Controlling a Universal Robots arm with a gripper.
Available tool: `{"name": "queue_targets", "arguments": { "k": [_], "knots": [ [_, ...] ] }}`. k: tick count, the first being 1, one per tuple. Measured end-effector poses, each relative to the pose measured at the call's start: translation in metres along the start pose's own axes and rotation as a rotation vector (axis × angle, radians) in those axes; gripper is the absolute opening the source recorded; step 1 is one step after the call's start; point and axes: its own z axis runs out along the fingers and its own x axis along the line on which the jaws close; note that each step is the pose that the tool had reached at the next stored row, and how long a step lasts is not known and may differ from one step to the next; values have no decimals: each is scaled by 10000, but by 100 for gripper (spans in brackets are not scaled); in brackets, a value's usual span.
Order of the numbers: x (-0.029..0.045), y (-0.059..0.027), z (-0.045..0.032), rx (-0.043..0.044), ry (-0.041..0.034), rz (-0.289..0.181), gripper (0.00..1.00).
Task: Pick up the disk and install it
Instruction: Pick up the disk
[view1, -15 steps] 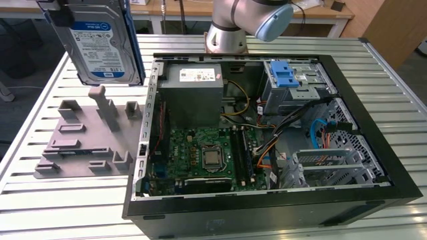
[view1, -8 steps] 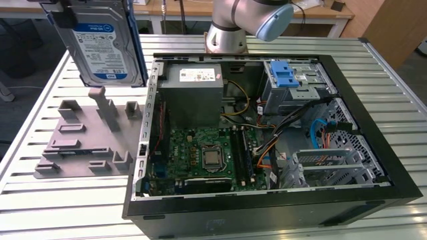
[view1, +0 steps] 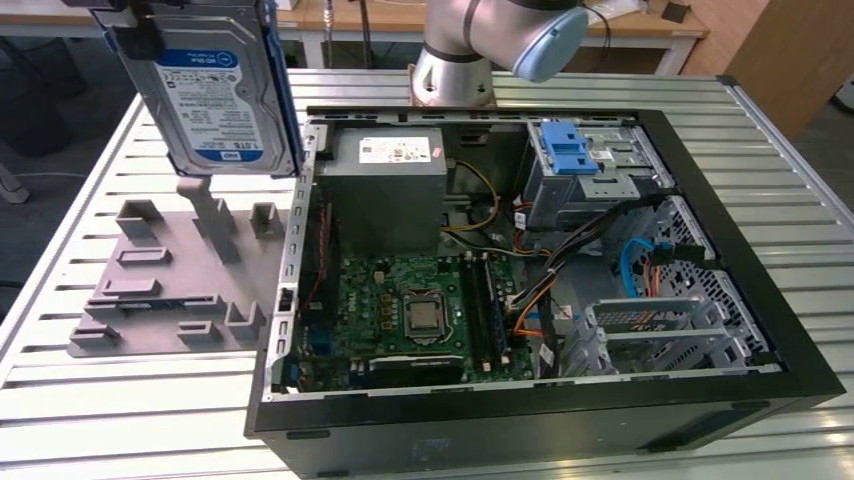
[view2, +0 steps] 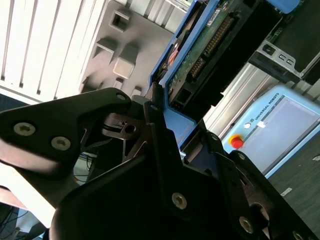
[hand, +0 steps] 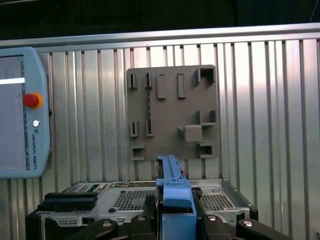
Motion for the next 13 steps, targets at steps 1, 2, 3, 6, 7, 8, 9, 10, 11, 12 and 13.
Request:
{"name": "queue_targets", "arguments": {
  "k": [1,2,3,6,7,8,9,10,11,12,13],
  "knots": [
    [5,-10,1,0,-1,4,36],
    [9,-21,1,0,0,8,36],
    [13,-31,1,0,0,12,36],
    [26,-61,2,0,0,26,36],
    [30,-71,2,-1,1,31,36],
    [34,-81,2,-1,0,35,36],
    [39,-90,3,-1,1,40,36],
    [43,-99,3,-1,1,45,36],
    [48,-108,3,-2,1,50,36],
    [53,-117,3,-2,1,55,36],
    [58,-126,4,-2,1,60,36]
  ]
}}
